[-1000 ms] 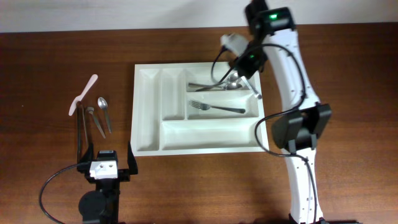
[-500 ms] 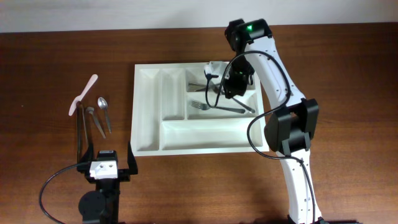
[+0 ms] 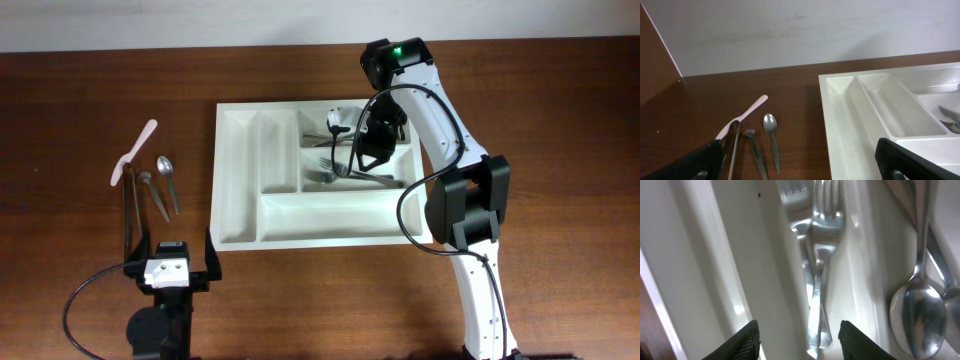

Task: Pack container
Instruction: 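Carry the fork with the right gripper into the tray's middle compartment, then release the fork and raise the right gripper back to the right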

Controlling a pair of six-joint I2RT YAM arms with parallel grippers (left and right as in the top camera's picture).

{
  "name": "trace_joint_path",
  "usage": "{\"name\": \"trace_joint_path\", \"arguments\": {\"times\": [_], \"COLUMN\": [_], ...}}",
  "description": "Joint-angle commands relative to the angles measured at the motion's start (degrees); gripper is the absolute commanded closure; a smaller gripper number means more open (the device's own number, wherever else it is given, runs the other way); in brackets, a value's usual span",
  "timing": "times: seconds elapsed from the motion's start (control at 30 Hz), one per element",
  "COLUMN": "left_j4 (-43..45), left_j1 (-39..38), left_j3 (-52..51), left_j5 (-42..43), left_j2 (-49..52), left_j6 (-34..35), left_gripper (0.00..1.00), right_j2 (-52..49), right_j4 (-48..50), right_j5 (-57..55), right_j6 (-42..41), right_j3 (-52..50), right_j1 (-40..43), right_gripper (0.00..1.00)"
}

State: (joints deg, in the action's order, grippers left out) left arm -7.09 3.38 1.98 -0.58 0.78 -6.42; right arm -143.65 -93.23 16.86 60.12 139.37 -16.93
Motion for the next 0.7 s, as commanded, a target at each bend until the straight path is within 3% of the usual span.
{"name": "trace_joint_path", "arguments": {"times": [0.0,0.17,0.27,0.37,0.43,0.47,0.67], "left_j4": [0.2,0.2,0.2,0.2,0.2,0.2,0.2], "left_j1": [-0.2,-0.2,-0.2,-0.2,-0.2,-0.2,-0.2], "left_j3": [-0.4,-0.4,-0.4,-0.4,-0.4,-0.4,-0.4], "left_j5": [0.7,0.7,0.7,0.7,0.7,0.7,0.7], "left_j2": [-0.5,-0.5,-0.5,-0.5,-0.5,-0.5,-0.5], "left_j6": [-0.1,-0.1,-0.1,-0.1,-0.1,-0.1,-0.1], "left_gripper": [0.01,0.01,0.01,0.01,0.01,0.01,0.01], "right_j2": [0.0,0.0,0.0,0.0,0.0,0.0,0.0], "right_j4": [0.2,1.8,3.4,6.8,10.3,12.3,18.7], "right_j5": [2.1,2.0,-0.2,-6.0,-10.3,-12.7,-22.0], "right_j6": [0.2,-7.3,-12.2,-19.5,-25.7,-29.3,-51.0], "right_j3": [0.1,5.9,11.8,17.3,19.1,19.5,19.4], "right_j1": [0.0,0.5,1.8,4.1,6.2,7.6,16.4], "right_gripper": [0.49,0.48,0.41,0.25,0.07,0.02,0.01]}}
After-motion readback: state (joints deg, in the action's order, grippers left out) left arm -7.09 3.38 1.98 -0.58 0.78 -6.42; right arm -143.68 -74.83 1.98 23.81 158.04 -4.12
